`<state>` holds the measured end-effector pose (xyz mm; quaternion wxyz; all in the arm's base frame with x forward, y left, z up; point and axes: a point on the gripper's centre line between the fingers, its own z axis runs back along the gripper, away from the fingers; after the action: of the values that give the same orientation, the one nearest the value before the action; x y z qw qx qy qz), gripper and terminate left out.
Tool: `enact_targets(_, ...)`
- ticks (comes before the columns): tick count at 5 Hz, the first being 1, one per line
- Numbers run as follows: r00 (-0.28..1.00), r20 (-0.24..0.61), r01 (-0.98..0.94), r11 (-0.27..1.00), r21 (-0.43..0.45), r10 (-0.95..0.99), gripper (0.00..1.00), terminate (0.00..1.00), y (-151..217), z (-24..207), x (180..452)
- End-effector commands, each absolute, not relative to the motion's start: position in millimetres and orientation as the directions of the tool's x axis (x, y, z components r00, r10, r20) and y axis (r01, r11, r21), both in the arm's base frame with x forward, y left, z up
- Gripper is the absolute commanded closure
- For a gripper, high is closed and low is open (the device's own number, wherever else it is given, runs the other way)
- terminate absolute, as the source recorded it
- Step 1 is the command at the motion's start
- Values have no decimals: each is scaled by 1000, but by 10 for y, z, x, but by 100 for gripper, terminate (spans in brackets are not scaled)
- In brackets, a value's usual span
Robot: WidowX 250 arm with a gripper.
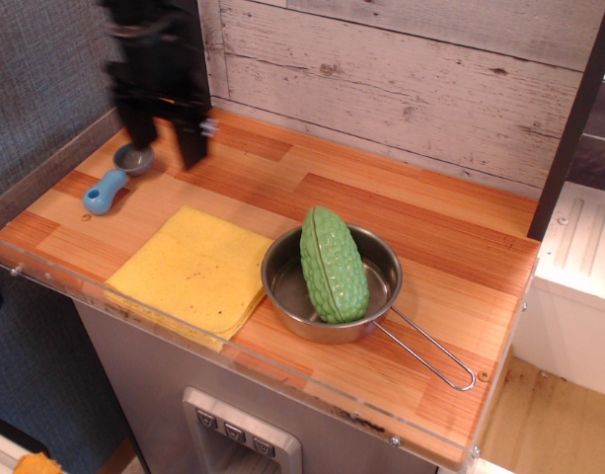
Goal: Put the spoon on the towel
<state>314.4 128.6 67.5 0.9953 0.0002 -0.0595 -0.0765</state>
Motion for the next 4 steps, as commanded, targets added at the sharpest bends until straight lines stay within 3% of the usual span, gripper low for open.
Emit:
enact_targets(1,990,107,79,993,93,-89,0,0,1697,622,3005)
enact_targets(4,1000,1,8,989,150,-8,0,0,1926,206,3072)
